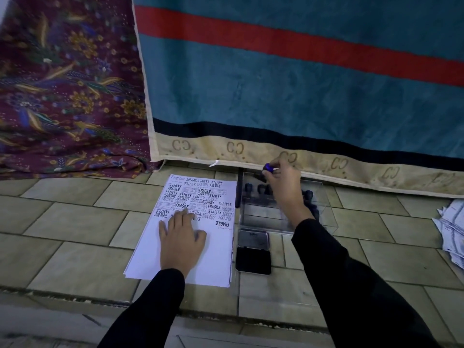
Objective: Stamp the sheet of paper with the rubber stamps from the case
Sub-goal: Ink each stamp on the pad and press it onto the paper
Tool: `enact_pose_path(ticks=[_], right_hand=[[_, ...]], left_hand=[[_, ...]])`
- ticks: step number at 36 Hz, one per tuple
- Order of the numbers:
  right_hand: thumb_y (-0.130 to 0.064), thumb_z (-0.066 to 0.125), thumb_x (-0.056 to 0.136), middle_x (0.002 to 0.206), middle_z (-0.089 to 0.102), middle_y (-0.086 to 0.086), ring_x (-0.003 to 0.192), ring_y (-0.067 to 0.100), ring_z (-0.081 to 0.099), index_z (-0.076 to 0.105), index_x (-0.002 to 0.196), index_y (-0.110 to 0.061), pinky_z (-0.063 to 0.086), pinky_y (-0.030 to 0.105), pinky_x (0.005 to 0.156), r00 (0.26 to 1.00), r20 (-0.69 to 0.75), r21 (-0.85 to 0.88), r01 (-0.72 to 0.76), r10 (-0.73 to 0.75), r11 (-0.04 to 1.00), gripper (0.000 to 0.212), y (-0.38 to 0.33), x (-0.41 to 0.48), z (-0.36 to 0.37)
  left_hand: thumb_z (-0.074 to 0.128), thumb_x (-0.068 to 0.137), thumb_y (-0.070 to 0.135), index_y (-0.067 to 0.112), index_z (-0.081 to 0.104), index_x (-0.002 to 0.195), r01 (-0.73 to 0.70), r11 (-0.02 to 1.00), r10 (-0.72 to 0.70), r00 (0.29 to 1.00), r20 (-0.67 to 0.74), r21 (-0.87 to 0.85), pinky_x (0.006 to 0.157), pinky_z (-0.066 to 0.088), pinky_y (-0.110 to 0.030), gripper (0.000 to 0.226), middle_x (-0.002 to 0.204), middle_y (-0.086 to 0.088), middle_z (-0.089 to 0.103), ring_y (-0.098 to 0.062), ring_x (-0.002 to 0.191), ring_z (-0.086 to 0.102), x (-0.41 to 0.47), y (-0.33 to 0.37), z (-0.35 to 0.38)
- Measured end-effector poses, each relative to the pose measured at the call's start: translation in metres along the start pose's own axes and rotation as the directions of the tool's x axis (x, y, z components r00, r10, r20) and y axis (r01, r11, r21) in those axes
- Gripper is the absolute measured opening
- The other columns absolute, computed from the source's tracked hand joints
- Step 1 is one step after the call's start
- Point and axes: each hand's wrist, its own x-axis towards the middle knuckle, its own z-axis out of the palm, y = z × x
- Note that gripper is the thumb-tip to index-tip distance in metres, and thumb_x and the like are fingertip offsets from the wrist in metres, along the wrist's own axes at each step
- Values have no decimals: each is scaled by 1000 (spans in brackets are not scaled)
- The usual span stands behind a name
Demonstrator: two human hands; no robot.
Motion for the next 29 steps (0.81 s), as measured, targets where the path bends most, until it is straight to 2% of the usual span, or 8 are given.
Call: enact_pose_path(ticks=[2, 6, 9, 13, 19, 25, 29], right_hand=[[-11, 66, 86, 94, 67, 9, 76, 16, 64, 58, 92, -15, 50, 22, 63, 999, 43, -116, -29, 34, 993, 11, 13, 8, 3], [-11, 66, 85, 103, 63, 13, 86, 24, 62, 63, 95, -9, 54, 34, 79, 993, 107, -269, -16, 47, 963, 11, 28, 15, 10], [-10, 66, 84, 104, 62, 14, 90, 26, 61, 64, 95, -7, 51, 32, 80, 987, 150, -334, -8, 61, 942, 11, 31, 15, 14], [-10, 62, 87, 105, 62, 17, 92, 29, 61, 64, 99, -4, 53, 37, 83, 972, 220, -385, 10, 81, 923, 14, 29, 16, 19], [-6, 54, 91, 110, 64, 20, 99, 33, 60, 59, 112, -4, 50, 36, 84, 942, 288, -475, -16, 173, 880, 22, 26, 19, 18], [-6, 51, 92, 118, 62, 20, 109, 33, 57, 57, 120, -4, 48, 36, 89, 941, 309, -463, 23, 137, 886, 29, 22, 19, 11], [3, 51, 87, 112, 65, 18, 104, 30, 60, 63, 109, -2, 48, 29, 84, 971, 215, -387, -12, 103, 922, 26, 26, 16, -11]], left_hand=[[54, 85, 23, 17, 51, 124, 2, 1000, -2, 1000, 3, -5, 117, 12, -51, 40, 141, 0, 46, -21, 135, 35, 1, 0, 1], [55, 85, 23, 17, 52, 125, 0, 1000, 0, 1000, 0, -5, 117, 12, -51, 40, 141, 0, 46, -21, 135, 36, 1, 0, 1], [54, 85, 23, 18, 51, 125, -2, 1000, 2, 1000, 2, -6, 118, 12, -51, 40, 141, 0, 45, -20, 135, 35, 1, -1, 2], [54, 86, 25, 18, 50, 124, -5, 1000, 5, 1000, -1, -8, 118, 11, -50, 39, 142, 0, 45, -20, 136, 33, 1, -2, 3], [52, 85, 26, 16, 48, 129, 2, 1000, -2, 1000, 3, 8, 118, 10, -50, 46, 144, -1, 44, -20, 137, 32, 2, -3, 5], [54, 84, 24, 17, 50, 125, -1, 1000, 1, 1000, 2, -8, 118, 11, -51, 42, 141, -1, 46, -21, 135, 34, 2, -3, 4], [53, 84, 24, 17, 50, 127, 2, 1000, -2, 1000, 11, -5, 118, 10, -50, 44, 143, -1, 45, -21, 136, 34, 2, -4, 4]])
